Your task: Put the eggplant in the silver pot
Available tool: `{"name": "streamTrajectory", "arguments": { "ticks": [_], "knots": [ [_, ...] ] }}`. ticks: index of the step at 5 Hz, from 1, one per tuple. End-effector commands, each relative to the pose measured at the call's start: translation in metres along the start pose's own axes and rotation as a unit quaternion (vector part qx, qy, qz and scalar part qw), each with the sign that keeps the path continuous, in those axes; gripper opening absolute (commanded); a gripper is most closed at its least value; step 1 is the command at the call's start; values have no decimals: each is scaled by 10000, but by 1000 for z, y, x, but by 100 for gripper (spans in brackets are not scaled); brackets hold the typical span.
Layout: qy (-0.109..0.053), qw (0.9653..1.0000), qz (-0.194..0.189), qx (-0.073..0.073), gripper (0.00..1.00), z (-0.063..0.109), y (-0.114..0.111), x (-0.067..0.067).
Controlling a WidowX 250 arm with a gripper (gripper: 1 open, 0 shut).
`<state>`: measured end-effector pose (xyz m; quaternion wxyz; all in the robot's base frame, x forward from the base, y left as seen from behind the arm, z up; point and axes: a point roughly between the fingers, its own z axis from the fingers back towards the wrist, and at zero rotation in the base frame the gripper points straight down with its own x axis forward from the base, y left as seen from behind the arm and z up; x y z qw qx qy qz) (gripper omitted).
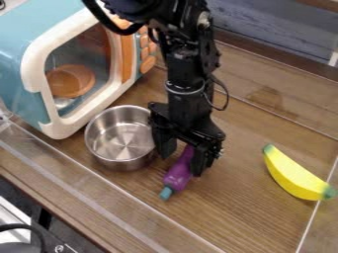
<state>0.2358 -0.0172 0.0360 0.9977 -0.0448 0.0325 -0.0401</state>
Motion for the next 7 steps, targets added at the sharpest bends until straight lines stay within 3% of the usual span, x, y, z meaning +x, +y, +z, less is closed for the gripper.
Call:
{"name": "streamTrajectory", "arguments": {
  "ticks": [1, 7],
  "knots": [
    [-326, 9995, -25, -4, 100, 14, 1, 5],
    [-418, 9991, 73, -73, 100, 14, 1, 4]
  ]
}}
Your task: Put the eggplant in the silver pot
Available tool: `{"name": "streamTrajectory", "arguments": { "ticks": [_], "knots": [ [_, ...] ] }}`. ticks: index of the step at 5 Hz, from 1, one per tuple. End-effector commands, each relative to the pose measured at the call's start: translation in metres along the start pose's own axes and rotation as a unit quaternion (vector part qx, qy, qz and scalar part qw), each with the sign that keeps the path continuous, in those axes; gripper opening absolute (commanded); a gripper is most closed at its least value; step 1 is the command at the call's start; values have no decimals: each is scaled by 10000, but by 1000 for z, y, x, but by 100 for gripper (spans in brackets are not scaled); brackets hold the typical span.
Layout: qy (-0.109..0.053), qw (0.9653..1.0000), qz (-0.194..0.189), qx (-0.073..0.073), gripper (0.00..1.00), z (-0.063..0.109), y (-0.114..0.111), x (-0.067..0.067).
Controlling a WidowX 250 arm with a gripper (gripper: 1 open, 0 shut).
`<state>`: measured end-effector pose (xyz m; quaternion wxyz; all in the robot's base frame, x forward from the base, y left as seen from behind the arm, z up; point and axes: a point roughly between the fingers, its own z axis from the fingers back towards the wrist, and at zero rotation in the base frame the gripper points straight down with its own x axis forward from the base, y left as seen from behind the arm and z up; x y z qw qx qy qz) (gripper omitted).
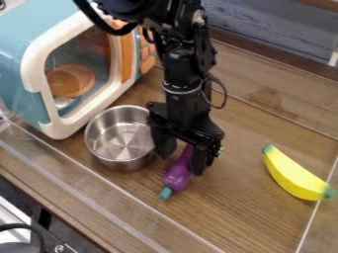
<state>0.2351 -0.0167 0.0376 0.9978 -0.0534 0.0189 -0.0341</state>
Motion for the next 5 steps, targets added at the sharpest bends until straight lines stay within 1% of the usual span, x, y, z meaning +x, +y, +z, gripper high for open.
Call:
{"name": "streamTrajectory", "arguments": {
  "ticks": [1, 5],
  "knots": [
    [-287, 9996, 37, 3, 100, 12, 2, 5],
    [-335, 9994, 122, -7, 100, 9, 5, 4]
  ]
}}
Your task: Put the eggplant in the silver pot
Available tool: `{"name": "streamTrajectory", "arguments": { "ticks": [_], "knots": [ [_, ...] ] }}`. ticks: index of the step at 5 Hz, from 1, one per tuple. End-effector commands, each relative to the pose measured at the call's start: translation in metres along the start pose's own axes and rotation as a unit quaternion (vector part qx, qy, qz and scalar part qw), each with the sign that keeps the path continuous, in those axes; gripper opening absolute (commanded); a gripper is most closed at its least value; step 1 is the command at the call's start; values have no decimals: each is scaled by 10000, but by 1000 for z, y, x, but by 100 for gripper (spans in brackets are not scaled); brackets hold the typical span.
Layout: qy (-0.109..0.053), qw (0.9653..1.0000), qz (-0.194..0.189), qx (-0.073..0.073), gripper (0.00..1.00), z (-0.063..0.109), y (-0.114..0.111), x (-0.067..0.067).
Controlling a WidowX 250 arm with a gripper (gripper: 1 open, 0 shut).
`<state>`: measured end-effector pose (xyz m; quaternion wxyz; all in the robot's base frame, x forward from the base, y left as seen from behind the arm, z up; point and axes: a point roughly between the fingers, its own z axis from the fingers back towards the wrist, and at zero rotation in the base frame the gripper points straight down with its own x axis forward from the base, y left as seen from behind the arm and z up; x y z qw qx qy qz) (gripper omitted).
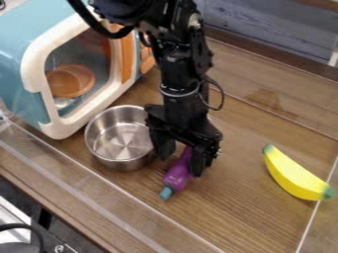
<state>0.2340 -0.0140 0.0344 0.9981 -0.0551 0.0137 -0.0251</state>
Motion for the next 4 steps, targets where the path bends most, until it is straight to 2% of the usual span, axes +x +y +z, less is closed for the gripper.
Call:
{"name": "streamTrajectory", "arguments": {
  "ticks": [1, 4],
  "knots": [
    [-288, 9996, 62, 7, 100, 11, 2, 6],
    [-307, 9994, 147, 5, 100, 10, 4, 5]
  ]
}}
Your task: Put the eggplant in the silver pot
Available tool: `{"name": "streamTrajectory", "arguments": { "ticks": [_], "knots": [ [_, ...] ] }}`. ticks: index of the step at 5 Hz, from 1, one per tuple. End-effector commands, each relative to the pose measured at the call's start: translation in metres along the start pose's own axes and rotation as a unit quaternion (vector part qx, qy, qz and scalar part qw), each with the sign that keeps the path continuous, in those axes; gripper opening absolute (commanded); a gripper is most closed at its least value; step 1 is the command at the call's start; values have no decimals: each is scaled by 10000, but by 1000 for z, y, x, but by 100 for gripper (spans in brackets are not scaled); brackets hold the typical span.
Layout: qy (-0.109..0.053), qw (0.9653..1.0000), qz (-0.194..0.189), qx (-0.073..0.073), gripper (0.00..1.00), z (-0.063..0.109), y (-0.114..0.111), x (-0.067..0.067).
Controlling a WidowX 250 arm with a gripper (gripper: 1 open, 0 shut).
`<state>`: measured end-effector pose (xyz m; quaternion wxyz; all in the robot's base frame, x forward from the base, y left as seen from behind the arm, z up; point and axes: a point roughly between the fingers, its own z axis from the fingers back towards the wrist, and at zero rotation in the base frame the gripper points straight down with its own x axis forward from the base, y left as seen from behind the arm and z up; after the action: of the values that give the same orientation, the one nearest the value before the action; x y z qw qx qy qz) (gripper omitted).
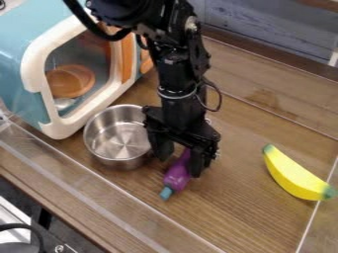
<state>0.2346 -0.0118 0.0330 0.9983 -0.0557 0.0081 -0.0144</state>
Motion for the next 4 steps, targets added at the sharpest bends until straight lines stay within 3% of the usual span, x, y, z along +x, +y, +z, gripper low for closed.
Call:
{"name": "streamTrajectory", "arguments": {
  "ticks": [1, 4],
  "knots": [
    [-251, 9997, 72, 8, 100, 10, 3, 5],
    [-273, 9995, 152, 3, 100, 9, 5, 4]
  ]
}}
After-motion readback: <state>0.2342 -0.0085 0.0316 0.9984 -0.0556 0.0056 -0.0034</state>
